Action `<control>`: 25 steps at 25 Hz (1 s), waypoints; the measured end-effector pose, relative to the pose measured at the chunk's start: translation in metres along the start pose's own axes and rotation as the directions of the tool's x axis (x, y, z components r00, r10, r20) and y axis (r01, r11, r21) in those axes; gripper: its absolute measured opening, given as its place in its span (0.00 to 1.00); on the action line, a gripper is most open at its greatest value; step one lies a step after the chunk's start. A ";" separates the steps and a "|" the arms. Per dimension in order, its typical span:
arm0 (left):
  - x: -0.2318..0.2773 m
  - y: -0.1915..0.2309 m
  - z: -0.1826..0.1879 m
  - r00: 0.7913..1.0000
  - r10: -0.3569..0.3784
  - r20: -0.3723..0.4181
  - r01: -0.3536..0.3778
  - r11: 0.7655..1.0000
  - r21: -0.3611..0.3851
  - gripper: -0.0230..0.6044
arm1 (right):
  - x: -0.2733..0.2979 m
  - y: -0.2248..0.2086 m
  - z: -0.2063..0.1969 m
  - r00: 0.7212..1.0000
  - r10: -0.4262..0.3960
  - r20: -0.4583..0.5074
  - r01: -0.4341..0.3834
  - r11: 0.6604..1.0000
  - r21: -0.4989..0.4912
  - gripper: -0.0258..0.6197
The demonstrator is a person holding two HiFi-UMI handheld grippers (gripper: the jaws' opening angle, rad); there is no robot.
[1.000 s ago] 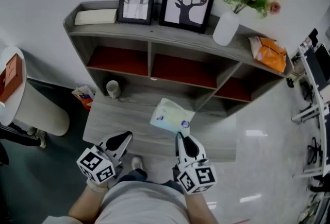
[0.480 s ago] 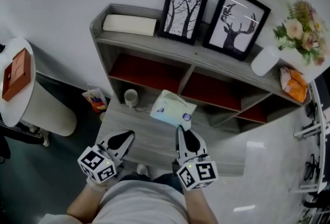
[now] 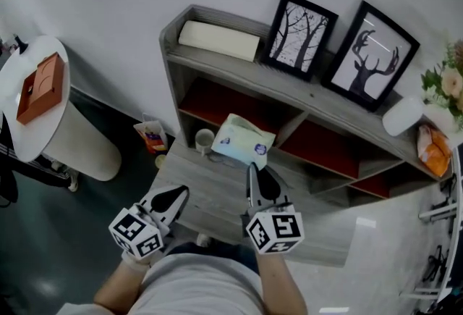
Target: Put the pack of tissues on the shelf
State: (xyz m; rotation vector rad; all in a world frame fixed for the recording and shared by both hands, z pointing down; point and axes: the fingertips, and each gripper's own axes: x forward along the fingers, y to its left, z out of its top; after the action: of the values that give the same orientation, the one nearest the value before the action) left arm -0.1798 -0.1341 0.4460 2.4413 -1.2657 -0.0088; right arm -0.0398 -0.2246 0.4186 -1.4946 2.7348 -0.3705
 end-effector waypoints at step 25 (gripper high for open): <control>-0.012 0.044 -0.012 0.989 0.144 -0.024 -0.145 0.987 -0.065 0.06 | 0.092 -0.054 -0.022 0.987 -0.159 -0.025 0.157 0.986 -0.058 0.11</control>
State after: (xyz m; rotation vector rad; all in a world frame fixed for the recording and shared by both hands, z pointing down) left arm -0.2194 -0.1440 0.4701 2.2832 -1.4082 0.0127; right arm -0.0480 -0.3242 0.4611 -1.7405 2.6773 -0.3230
